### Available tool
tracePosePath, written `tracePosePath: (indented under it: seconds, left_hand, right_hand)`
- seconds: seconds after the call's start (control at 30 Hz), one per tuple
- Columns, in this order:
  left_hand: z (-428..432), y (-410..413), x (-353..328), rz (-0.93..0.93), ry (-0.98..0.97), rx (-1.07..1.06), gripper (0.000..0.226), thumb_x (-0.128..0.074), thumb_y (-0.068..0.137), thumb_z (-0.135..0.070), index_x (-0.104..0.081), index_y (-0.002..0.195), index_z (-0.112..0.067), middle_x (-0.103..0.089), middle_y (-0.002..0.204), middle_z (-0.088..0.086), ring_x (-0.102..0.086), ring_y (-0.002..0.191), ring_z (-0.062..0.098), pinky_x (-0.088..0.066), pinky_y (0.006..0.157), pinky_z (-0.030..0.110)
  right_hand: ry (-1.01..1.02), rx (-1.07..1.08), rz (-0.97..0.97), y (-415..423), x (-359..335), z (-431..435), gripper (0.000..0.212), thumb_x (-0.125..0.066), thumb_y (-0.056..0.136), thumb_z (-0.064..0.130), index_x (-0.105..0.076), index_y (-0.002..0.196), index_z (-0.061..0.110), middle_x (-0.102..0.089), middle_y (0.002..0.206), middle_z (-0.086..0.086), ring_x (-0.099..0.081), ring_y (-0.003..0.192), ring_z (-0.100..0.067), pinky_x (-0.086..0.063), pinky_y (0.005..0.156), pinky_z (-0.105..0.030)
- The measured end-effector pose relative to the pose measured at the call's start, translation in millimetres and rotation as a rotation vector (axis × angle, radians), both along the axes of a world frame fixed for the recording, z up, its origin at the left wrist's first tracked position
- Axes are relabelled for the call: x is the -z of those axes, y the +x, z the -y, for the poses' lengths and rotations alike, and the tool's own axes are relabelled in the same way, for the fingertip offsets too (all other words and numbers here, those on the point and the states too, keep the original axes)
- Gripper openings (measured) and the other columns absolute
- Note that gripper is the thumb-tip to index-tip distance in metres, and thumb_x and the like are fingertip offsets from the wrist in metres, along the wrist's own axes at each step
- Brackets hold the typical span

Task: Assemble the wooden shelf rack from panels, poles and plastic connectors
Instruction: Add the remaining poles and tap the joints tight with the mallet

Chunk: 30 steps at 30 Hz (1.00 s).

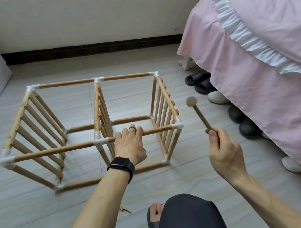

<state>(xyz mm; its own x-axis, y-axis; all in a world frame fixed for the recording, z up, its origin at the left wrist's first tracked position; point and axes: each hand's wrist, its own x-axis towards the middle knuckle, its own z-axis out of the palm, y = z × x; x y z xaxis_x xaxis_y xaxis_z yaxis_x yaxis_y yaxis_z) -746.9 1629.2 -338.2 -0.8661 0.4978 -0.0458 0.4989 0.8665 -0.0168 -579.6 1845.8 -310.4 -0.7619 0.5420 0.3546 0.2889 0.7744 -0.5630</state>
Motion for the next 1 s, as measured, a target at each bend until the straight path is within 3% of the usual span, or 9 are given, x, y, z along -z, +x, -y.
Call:
tracePosePath:
  seconds: [0.17, 0.33, 0.47, 0.53, 0.6, 0.67, 0.73, 0.83, 1.0]
  left_hand:
    - [6.0, -4.6, -27.6, 0.185, -0.132, 0.051, 0.040, -0.053, 0.094, -0.047, -0.045, 0.122, -0.019, -0.059, 0.117, 0.003, -0.056, 0.104, 0.026, -0.045, 0.086, 0.040]
    - [19.8, -32.2, -71.0, 0.958, -0.150, -0.052, 0.053, -0.056, 0.086, -0.073, -0.067, 0.100, -0.023, -0.069, 0.095, -0.006, -0.063, 0.090, 0.012, -0.048, 0.074, 0.032]
    - [31.7, -60.2, -63.3, 0.244, 0.193, -0.040, 0.042, -0.052, 0.094, -0.057, -0.059, 0.122, -0.026, -0.061, 0.128, 0.002, -0.054, 0.118, 0.021, -0.049, 0.097, 0.041]
    - [47.8, -68.5, -48.0, -0.034, 0.122, -0.141, 0.052, -0.051, 0.095, -0.051, -0.043, 0.141, -0.027, -0.043, 0.151, 0.007, -0.034, 0.142, 0.027, -0.036, 0.112, 0.047]
    - [68.0, -71.2, -25.0, -0.040, -0.044, -0.269, 0.065, -0.049, 0.097, -0.046, -0.021, 0.154, -0.030, -0.030, 0.159, 0.011, -0.026, 0.147, 0.032, -0.027, 0.117, 0.056]
    - [82.6, -73.2, -3.8, -0.007, -0.039, -0.368, 0.071, -0.048, 0.097, -0.037, -0.009, 0.157, -0.034, -0.043, 0.141, 0.013, -0.051, 0.122, 0.032, -0.047, 0.099, 0.051]
    - [85.2, -74.3, -2.3, 0.071, 0.144, -0.410, 0.069, -0.048, 0.097, -0.039, -0.011, 0.155, -0.039, -0.046, 0.121, 0.008, -0.056, 0.089, 0.023, -0.053, 0.072, 0.039]
    - [86.0, -77.2, -1.7, 0.079, 0.236, -0.379, 0.063, -0.050, 0.096, -0.035, -0.018, 0.150, -0.040, -0.040, 0.106, 0.003, -0.053, 0.070, 0.017, -0.051, 0.062, 0.037]
    - [89.4, -77.8, -0.5, 0.095, 0.240, -0.372, 0.068, -0.055, 0.094, -0.034, -0.017, 0.150, -0.040, -0.037, 0.102, 0.002, -0.044, 0.061, 0.013, -0.046, 0.059, 0.034]
  right_hand:
    - [-0.119, -0.059, 0.317, -0.8, -1.5, -7.0, 0.031, -0.038, 0.106, 0.036, -0.066, 0.090, 0.035, -0.064, 0.063, 0.014, -0.061, 0.068, -0.005, -0.038, 0.056, -0.023]
    - [-0.346, -0.051, 0.188, -32.0, -14.8, -7.9, 0.024, -0.046, 0.102, 0.036, -0.067, 0.090, 0.038, -0.062, 0.066, 0.027, -0.058, 0.072, 0.006, -0.039, 0.062, -0.024]
    - [-0.355, -0.063, 0.196, -72.9, -17.4, -11.1, 0.019, -0.043, 0.104, 0.034, -0.062, 0.106, 0.036, -0.063, 0.081, 0.021, -0.058, 0.084, -0.005, -0.040, 0.070, -0.029]
    - [-0.261, -0.070, 0.204, -91.4, -17.7, -16.7, 0.019, -0.041, 0.106, 0.035, -0.060, 0.106, 0.034, -0.063, 0.081, 0.015, -0.057, 0.078, -0.005, -0.038, 0.064, -0.028]
    - [-0.157, -0.066, 0.239, -109.3, -18.9, -24.4, 0.021, -0.040, 0.106, 0.033, -0.060, 0.101, 0.028, -0.063, 0.076, 0.008, -0.055, 0.072, -0.008, -0.036, 0.059, -0.028]
    - [-0.113, -0.067, 0.246, -124.6, -22.3, -31.5, 0.024, -0.041, 0.106, 0.031, -0.061, 0.098, 0.022, -0.062, 0.074, 0.005, -0.054, 0.070, -0.012, -0.035, 0.059, -0.033]
    - [-0.095, -0.060, 0.154, -138.9, -27.6, -35.3, 0.023, -0.041, 0.107, 0.030, -0.060, 0.098, 0.021, -0.062, 0.072, 0.003, -0.056, 0.070, -0.017, -0.035, 0.062, -0.038]
    - [-0.058, -0.060, -0.003, -156.2, -32.1, -34.8, 0.021, -0.039, 0.108, 0.026, -0.057, 0.103, 0.017, -0.060, 0.069, 0.001, -0.056, 0.066, -0.024, -0.036, 0.059, -0.039]
    - [0.048, -0.076, 0.353, -177.3, -25.2, -39.6, 0.031, -0.037, 0.107, 0.026, -0.060, 0.097, 0.008, -0.062, 0.083, -0.009, -0.058, 0.084, -0.035, -0.037, 0.069, -0.039]
